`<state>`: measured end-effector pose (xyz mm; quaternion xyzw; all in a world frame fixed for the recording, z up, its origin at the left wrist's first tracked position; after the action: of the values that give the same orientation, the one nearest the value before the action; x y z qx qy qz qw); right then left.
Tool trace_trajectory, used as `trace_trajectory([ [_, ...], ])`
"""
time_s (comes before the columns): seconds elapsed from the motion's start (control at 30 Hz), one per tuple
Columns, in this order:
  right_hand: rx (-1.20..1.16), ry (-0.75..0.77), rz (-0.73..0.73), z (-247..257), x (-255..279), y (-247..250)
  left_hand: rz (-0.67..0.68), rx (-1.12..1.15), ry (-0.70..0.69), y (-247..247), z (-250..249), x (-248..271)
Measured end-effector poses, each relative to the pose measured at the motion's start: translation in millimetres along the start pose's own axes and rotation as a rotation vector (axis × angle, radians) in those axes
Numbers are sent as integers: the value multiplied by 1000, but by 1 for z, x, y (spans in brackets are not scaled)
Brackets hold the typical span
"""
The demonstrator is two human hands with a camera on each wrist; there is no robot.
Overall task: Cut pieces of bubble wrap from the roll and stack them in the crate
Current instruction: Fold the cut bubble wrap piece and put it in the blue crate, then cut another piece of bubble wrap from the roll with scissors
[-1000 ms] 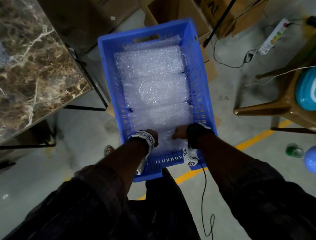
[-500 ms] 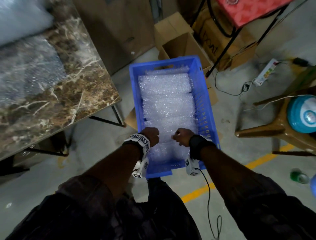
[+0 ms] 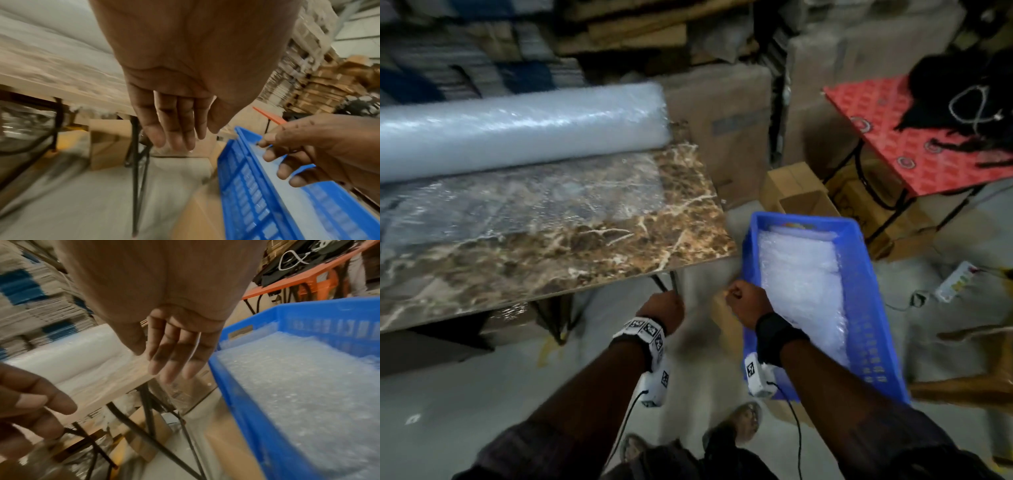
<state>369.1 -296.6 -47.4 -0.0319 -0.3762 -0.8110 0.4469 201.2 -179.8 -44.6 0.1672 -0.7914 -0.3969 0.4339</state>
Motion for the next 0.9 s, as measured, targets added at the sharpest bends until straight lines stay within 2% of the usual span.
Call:
trace_trajectory([
  [0.17, 53, 183, -9, 113, 13, -80, -190, 121, 114, 55, 146, 55],
  [0.3, 95, 326, 99, 202, 23, -182, -325, 202, 225, 87, 267, 109],
  [0.37, 101, 355, 153, 219, 24, -214, -366, 249, 266, 91, 293, 126],
  [0.5, 147, 531, 261, 303, 48, -308, -482, 362, 381, 105, 388, 175],
  [0.63, 165, 615, 370, 372, 62, -377, -559, 441, 481, 113, 461, 206],
  [0.9, 40, 779, 356, 501, 52, -491, -713, 448, 635, 172, 596, 225],
])
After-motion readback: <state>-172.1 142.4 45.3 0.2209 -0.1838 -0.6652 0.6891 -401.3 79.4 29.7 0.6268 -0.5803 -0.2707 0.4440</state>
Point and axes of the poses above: each hand's wrist, its own x-axis away from the middle knuckle, its own y-axis out of the back of the hand, z = x × y, the point moved 10 cm from there along -x, towards the middle knuckle, and after that the axes turned 2 degrees about -x, right-handed, at the moved point
